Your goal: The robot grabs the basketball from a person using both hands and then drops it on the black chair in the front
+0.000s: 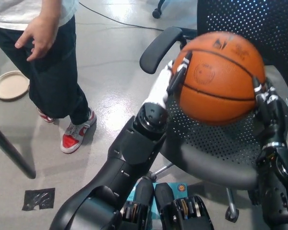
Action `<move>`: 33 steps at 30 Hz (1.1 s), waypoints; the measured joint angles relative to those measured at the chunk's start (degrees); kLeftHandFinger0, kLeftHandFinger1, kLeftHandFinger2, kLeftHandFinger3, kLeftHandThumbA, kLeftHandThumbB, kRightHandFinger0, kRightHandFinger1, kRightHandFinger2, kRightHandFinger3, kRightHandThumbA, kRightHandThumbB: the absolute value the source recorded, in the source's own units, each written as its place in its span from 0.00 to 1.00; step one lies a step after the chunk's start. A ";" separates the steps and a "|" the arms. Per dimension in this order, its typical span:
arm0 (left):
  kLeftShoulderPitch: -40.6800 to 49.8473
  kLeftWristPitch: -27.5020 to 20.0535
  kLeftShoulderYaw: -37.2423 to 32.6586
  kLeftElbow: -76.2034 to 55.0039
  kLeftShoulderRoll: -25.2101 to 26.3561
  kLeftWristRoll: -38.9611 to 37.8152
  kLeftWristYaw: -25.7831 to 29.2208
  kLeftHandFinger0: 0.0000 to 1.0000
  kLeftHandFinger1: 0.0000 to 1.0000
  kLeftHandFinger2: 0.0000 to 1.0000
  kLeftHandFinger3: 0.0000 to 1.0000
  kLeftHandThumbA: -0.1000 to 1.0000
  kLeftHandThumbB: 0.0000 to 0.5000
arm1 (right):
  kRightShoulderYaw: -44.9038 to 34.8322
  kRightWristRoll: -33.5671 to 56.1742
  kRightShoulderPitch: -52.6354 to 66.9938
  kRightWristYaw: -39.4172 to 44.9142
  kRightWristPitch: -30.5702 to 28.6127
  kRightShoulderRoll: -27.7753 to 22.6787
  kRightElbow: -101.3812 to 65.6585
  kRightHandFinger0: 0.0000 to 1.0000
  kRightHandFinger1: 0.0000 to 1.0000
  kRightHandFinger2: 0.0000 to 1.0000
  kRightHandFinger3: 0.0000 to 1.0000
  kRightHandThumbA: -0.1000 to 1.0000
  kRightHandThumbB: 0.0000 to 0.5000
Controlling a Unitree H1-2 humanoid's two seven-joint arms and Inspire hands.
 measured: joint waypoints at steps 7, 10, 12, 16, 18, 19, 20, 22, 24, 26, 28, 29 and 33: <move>-0.76 -2.71 0.01 7.16 -0.18 -0.33 -0.75 1.00 1.00 1.00 1.00 1.00 0.43 | -0.03 0.54 0.03 1.66 -0.60 -0.19 5.10 1.00 1.00 1.00 1.00 1.00 0.50; -1.44 -3.81 0.00 9.22 -0.19 -0.33 -1.06 1.00 1.00 1.00 1.00 1.00 0.49 | -0.03 0.57 -0.09 2.57 -1.30 -0.46 6.64 1.00 1.00 1.00 1.00 1.00 0.62; -1.90 -4.78 0.00 10.39 -0.24 -0.36 -1.41 1.00 1.00 1.00 1.00 1.00 0.58 | -0.21 0.55 -0.41 2.92 -2.29 -0.64 7.67 1.00 1.00 1.00 1.00 1.00 0.62; -2.58 -5.92 -0.03 10.64 -0.23 -0.43 -2.44 1.00 1.00 1.00 1.00 1.00 0.58 | -1.77 0.86 -1.86 3.51 -3.07 -1.56 8.94 1.00 1.00 1.00 1.00 1.00 0.59; -2.62 -6.79 -0.03 10.62 -0.25 -0.46 -3.16 1.00 1.00 1.00 1.00 1.00 0.55 | -2.91 0.98 -3.21 3.62 -3.28 -2.43 9.87 1.00 1.00 1.00 1.00 1.00 0.56; -2.63 -7.12 0.03 10.62 -0.26 -0.55 -3.74 1.00 1.00 1.00 1.00 1.00 0.54 | -3.48 1.03 -4.06 3.88 -3.33 -3.04 10.54 1.00 1.00 1.00 1.00 1.00 0.57; -2.67 -7.47 0.12 10.62 -0.26 -0.67 -4.31 1.00 1.00 1.00 1.00 1.00 0.52 | -3.85 1.03 -4.75 4.12 -3.35 -3.67 11.11 1.00 1.00 1.00 1.00 1.00 0.55; -2.90 -8.00 0.13 10.61 -0.23 -0.80 -5.26 1.00 1.00 1.00 1.00 1.00 0.54 | -4.18 1.02 -6.11 4.68 -3.52 -5.17 12.10 1.00 1.00 1.00 1.00 1.00 0.54; -3.43 -8.22 0.15 10.52 -0.18 -0.87 -6.13 1.00 1.00 1.00 1.00 1.00 0.60 | -4.40 0.92 -7.36 5.15 -3.76 -6.69 13.15 1.00 1.00 1.00 1.00 1.00 0.56; -4.49 -8.73 0.28 9.99 0.06 -0.98 -7.06 1.00 1.00 1.00 1.00 1.00 0.67 | -4.66 0.76 -8.65 5.67 -4.13 -8.43 13.41 1.00 1.00 1.00 1.00 1.00 0.64; -5.79 -9.10 0.45 9.14 0.62 -1.12 -7.96 1.00 1.00 1.00 1.00 1.00 0.70 | -4.66 0.40 -10.30 6.21 -4.61 -10.33 13.77 1.00 1.00 1.00 1.00 1.00 0.67; -6.49 -9.30 0.58 8.38 0.92 -1.20 -8.36 1.00 1.00 1.00 1.00 1.00 0.68 | -4.63 0.14 -11.29 6.47 -4.84 -11.39 14.00 1.00 1.00 1.00 1.00 1.00 0.68; -8.91 -9.98 1.02 5.97 3.00 -1.45 -9.79 1.00 1.00 1.00 1.00 1.00 0.71 | -4.56 -1.39 -14.26 6.84 -5.48 -15.40 14.81 1.00 1.00 1.00 1.00 1.00 0.73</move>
